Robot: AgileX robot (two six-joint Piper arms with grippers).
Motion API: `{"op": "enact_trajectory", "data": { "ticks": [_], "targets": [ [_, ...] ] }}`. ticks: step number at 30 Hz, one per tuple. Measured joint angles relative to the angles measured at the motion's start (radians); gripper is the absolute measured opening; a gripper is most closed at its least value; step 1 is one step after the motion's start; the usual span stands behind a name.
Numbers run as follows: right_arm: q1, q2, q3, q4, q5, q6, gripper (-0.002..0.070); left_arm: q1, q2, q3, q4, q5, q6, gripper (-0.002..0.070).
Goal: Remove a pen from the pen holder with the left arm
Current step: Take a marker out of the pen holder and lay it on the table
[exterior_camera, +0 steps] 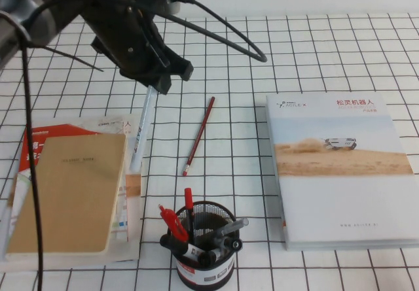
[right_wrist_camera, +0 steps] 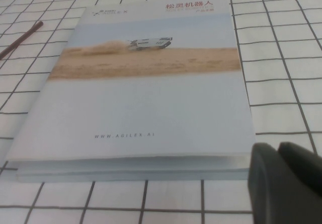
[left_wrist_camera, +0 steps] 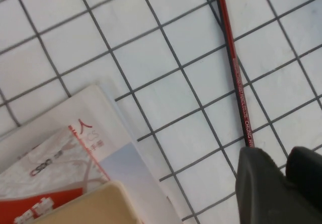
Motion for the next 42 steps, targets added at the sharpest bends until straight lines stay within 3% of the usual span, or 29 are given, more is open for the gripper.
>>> {"op": "enact_trajectory", "data": {
  "ticks": [14, 42],
  "targets": [
    [0.000, 0.000, 0.000, 0.000, 0.000, 0.000, -0.0015, 0.002, 0.272, -0.226, -0.073, 0.044, -0.037, 0.0074],
    [0.000, 0.000, 0.000, 0.000, 0.000, 0.000, -0.0015, 0.033, 0.431, -0.245, -0.093, -0.080, -0.008, 0.0084]
  ]
}}
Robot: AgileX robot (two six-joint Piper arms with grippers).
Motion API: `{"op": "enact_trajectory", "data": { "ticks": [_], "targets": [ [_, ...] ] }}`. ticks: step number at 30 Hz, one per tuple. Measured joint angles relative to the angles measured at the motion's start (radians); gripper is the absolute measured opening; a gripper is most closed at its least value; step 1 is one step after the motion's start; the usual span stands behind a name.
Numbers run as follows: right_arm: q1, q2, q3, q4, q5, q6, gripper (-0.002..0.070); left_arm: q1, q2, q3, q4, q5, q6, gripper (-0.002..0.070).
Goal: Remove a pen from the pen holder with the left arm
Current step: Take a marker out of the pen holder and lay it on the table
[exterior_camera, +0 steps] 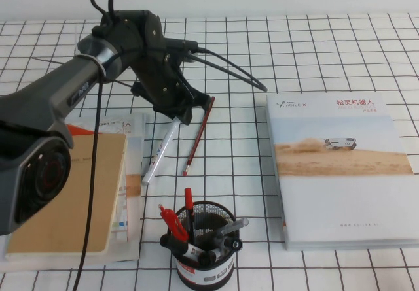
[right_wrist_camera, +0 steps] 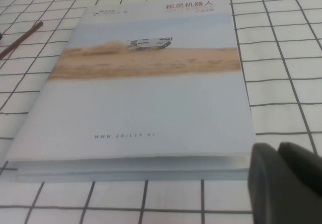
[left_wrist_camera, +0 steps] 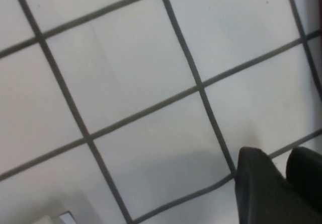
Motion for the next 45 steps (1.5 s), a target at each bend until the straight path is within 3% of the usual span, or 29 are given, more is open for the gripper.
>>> {"op": "enact_trajectory", "data": {
  "ticks": [2, 9, 15, 18, 23, 25, 37, 45],
  "targets": [
    [0.000, 0.000, 0.000, 0.000, 0.000, 0.000, -0.0015, 0.000, 0.002, 0.000, 0.000, -0.010, 0.004, 0.0111],
    [0.000, 0.000, 0.000, 0.000, 0.000, 0.000, -0.0015, 0.002, 0.002, 0.000, 0.000, -0.020, 0.008, 0.0318],
    [0.000, 0.000, 0.000, 0.000, 0.000, 0.000, -0.0015, 0.002, -0.043, 0.000, 0.013, 0.012, 0.008, 0.0347],
    [0.000, 0.000, 0.000, 0.000, 0.000, 0.000, -0.0015, 0.002, -0.091, 0.000, 0.049, 0.023, 0.008, 0.0298],
    [0.000, 0.000, 0.000, 0.000, 0.000, 0.000, -0.0015, 0.002, -0.195, 0.000, 0.127, 0.046, 0.004, 0.0069],
    [0.000, 0.000, 0.000, 0.000, 0.000, 0.000, -0.0015, 0.002, -0.236, 0.000, 0.136, 0.064, 0.004, 0.0031],
    [0.000, 0.000, 0.000, 0.000, 0.000, 0.000, -0.0015, 0.002, -0.590, 0.022, 0.140, 0.123, 0.004, 0.0000],
    [0.000, 0.000, 0.000, 0.000, 0.000, 0.000, -0.0015, 0.002, -0.951, 0.328, 0.145, 0.001, -0.012, 0.0000]
  ]
}}
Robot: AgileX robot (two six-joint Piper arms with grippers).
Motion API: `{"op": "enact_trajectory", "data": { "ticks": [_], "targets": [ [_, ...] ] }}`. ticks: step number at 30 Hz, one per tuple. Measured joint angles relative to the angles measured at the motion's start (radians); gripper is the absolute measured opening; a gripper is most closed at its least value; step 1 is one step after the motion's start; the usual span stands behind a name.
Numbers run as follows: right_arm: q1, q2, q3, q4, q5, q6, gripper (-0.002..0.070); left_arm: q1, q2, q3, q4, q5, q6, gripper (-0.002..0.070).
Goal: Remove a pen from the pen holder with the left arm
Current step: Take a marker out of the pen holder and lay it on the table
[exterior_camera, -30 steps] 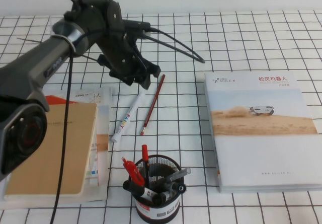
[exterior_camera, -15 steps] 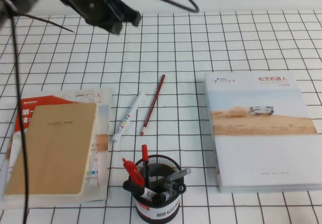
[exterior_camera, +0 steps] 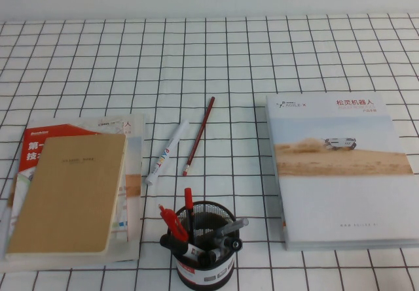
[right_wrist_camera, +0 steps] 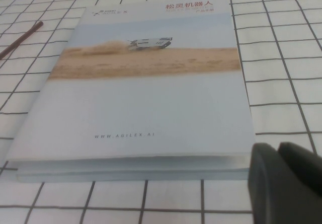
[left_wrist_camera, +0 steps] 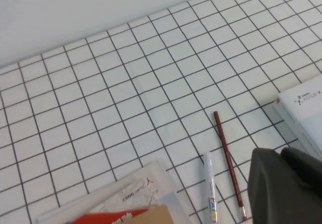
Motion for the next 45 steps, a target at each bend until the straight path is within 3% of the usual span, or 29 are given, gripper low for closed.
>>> {"op": "enact_trajectory", "data": {
  "ticks": [9, 19, 36, 45],
  "targets": [
    [0.000, 0.000, 0.000, 0.000, 0.000, 0.000, -0.0015, 0.000, -0.461, 0.591, 0.140, -0.201, -0.145, -0.0001],
    [0.000, 0.000, 0.000, 0.000, 0.000, 0.000, -0.0015, 0.000, -0.832, 1.044, 0.037, -0.313, -0.163, -0.0001],
    [0.000, 0.000, 0.000, 0.000, 0.000, 0.000, -0.0015, 0.000, -0.920, 1.106, 0.021, -0.373, -0.163, -0.0001],
    [0.000, 0.000, 0.000, 0.000, 0.000, 0.000, -0.0015, 0.002, -0.952, 1.221, -0.007, -0.642, -0.121, -0.0002]
  ]
}}
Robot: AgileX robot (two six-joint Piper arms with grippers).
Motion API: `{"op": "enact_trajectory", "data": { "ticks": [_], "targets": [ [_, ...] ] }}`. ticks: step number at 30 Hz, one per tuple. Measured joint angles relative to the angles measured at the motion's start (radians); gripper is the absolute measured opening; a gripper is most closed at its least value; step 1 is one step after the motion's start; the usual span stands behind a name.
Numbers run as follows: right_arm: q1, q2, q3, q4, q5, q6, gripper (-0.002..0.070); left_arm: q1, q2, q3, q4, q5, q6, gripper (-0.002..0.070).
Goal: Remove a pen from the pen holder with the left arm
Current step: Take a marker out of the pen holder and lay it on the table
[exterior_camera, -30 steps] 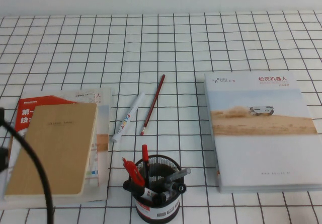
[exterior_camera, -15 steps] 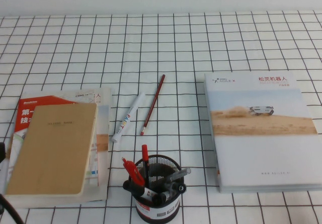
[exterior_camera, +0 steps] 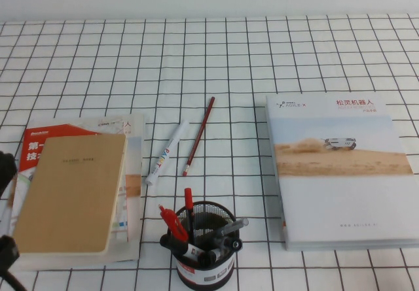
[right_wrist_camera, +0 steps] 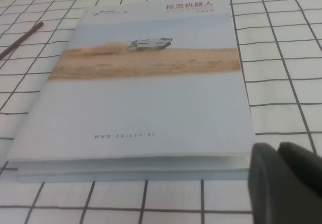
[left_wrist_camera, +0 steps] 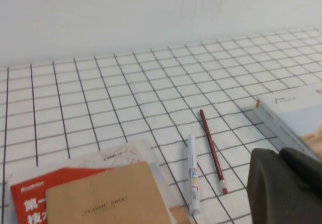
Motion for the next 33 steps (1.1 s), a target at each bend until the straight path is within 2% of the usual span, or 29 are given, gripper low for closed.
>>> {"op": "enact_trajectory", "data": {
  "ticks": [3, 6, 14, 17, 27, 33],
  "targets": [
    [0.000, 0.000, 0.000, 0.000, 0.000, 0.000, -0.0015, 0.024, -0.069, 0.096, -0.114, -0.108, 0.131, -0.0002],
    [0.000, 0.000, 0.000, 0.000, 0.000, 0.000, -0.0015, 0.079, -0.167, 0.187, -0.179, -0.167, 0.210, -0.0002],
    [0.000, 0.000, 0.000, 0.000, 0.000, 0.000, -0.0015, 0.325, -0.435, 0.381, -0.207, -0.205, 0.229, -0.0002],
    [0.000, 0.000, 0.000, 0.000, 0.000, 0.000, -0.0015, 0.392, -0.477, 0.435, -0.208, -0.223, 0.229, -0.0002],
    [0.000, 0.000, 0.000, 0.000, 0.000, 0.000, -0.0015, 0.411, -0.479, 0.583, -0.204, -0.362, 0.222, -0.0002],
    [0.000, 0.000, 0.000, 0.000, 0.000, 0.000, -0.0015, 0.411, -0.479, 0.594, -0.181, -0.406, 0.186, -0.0002]
  ]
}}
